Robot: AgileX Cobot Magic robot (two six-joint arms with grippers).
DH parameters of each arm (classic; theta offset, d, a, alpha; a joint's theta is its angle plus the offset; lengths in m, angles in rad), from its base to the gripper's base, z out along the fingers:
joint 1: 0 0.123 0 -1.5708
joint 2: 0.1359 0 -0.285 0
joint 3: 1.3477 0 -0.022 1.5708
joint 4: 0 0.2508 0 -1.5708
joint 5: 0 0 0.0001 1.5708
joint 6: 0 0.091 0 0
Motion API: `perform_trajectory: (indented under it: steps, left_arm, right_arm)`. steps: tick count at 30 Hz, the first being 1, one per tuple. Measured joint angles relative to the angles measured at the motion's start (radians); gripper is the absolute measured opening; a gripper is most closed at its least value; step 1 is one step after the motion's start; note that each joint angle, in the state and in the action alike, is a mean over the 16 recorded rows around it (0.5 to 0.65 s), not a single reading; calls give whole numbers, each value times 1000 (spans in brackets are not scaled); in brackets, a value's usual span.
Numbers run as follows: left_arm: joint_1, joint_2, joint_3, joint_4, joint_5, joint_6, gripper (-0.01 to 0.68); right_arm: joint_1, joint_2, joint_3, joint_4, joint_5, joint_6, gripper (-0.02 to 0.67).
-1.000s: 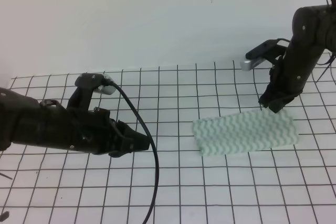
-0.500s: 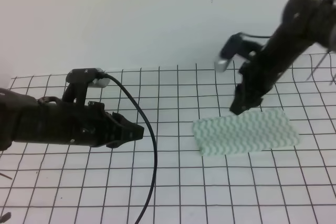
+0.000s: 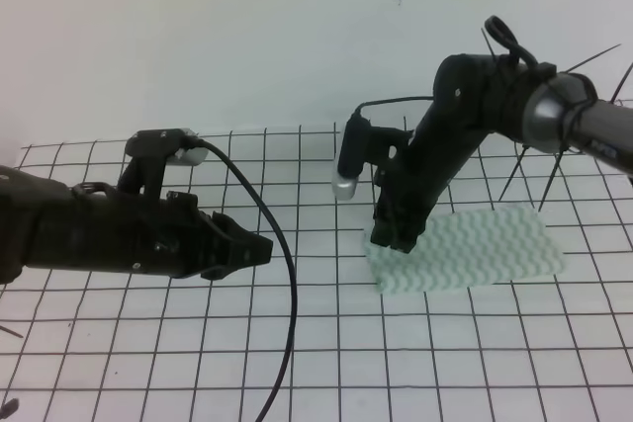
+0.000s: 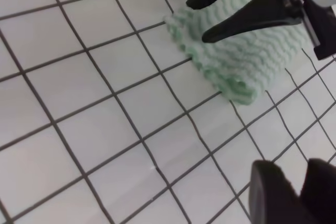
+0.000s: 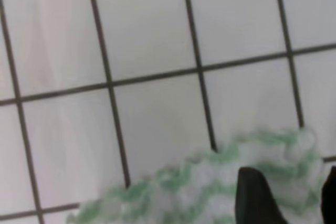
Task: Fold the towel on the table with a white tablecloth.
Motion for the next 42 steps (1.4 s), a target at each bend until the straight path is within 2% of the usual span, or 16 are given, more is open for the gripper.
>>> perform_trajectory:
  steps: [11,28,36,42]
  left_arm:
    - [0,-2,0,1,5,0,136]
    - [0,-1,0,1,4,0,137]
    - [0,-3,0,1,4,0,136]
    - [0,-4,0,2,4,0,136]
  right_arm:
    - [12,27,0,9,-12,-7,211]
    - [12,24,0,3,-13,13,3]
    - [12,10,0,-10,-13,17,14]
    - [12,5,0,-16,-24,32,94]
